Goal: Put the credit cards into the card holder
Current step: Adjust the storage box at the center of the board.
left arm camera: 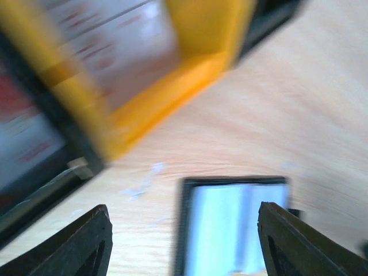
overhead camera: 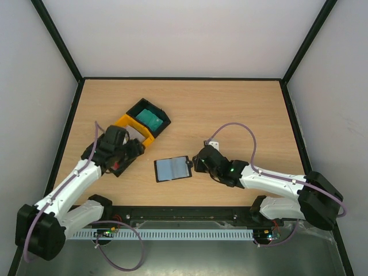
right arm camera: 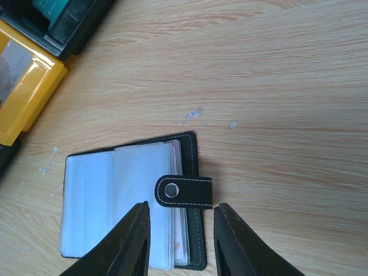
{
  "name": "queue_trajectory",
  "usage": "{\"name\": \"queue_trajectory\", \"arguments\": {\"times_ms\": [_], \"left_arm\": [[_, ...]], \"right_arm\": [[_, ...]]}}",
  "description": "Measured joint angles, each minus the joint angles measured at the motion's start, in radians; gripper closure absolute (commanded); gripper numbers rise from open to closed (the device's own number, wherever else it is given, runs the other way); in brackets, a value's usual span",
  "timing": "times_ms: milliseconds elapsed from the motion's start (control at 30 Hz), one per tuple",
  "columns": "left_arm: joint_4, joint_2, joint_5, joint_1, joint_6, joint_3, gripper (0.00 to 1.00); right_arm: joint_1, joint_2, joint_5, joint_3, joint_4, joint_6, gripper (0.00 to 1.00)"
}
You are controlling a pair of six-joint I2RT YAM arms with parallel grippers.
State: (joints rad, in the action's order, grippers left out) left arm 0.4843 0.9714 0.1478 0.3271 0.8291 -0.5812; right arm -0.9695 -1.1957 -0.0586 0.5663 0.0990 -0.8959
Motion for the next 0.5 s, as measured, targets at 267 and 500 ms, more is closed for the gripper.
{"name": "queue_trajectory", "arguments": {"times_ms": [267, 500], "left_arm": [[-0.037, 0.27, 0.015, 0.114, -0.2, -0.401, 0.27], [-0.056, 0.727, -0.016, 0.133, -0.351, -0.66, 0.27]], "right_arm": [[0.0, 0.009, -0.035, 0.0, -0.014, -0.032, 0.66], [0.0, 0.032, -0.064, -0.002, -0.017, -0.059, 0.65]]}}
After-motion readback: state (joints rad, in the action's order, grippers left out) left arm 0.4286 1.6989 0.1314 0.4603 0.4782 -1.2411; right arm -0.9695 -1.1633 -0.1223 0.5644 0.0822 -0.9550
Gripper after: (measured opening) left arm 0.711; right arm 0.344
